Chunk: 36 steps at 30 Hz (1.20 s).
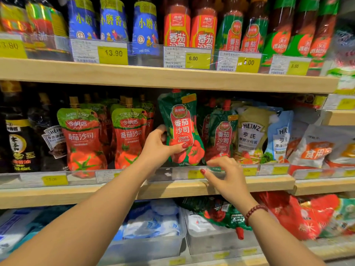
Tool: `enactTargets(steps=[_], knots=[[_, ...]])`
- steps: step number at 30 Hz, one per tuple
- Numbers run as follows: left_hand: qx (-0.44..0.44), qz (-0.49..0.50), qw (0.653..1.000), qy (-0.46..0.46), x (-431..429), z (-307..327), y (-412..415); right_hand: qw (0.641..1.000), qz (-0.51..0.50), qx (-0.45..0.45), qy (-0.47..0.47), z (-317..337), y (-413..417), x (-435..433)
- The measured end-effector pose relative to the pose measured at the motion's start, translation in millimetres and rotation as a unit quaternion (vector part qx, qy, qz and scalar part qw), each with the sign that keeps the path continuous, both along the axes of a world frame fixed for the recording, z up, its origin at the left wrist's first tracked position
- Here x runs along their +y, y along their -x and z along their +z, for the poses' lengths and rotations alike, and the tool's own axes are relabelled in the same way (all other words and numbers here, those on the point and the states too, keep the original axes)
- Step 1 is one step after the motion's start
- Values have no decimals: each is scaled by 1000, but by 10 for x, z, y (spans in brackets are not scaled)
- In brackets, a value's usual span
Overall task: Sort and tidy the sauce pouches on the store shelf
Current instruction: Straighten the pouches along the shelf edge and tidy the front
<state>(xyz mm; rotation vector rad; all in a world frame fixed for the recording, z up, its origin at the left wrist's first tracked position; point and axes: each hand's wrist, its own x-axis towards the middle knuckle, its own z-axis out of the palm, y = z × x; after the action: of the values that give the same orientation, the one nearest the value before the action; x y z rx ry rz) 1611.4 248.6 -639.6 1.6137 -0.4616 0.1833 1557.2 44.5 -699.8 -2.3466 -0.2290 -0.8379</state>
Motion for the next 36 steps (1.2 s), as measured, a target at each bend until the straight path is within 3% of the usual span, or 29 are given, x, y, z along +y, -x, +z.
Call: enactTargets(steps=[7, 18, 28, 36], knots=[[-18, 44, 996, -81, -113, -108, -206, 998, -47, -25, -15, -50, -147, 89], [102, 52, 976, -187, -125, -215, -520, 996, -65, -57, -28, -112, -213, 133], [83, 105, 960, -245, -239, -147, -837, 995, -76, -68, -20, -131, -214, 146], [80, 106, 964, -230, -275, -235, -942, 993, -65, -91, -24, -167, -236, 134]])
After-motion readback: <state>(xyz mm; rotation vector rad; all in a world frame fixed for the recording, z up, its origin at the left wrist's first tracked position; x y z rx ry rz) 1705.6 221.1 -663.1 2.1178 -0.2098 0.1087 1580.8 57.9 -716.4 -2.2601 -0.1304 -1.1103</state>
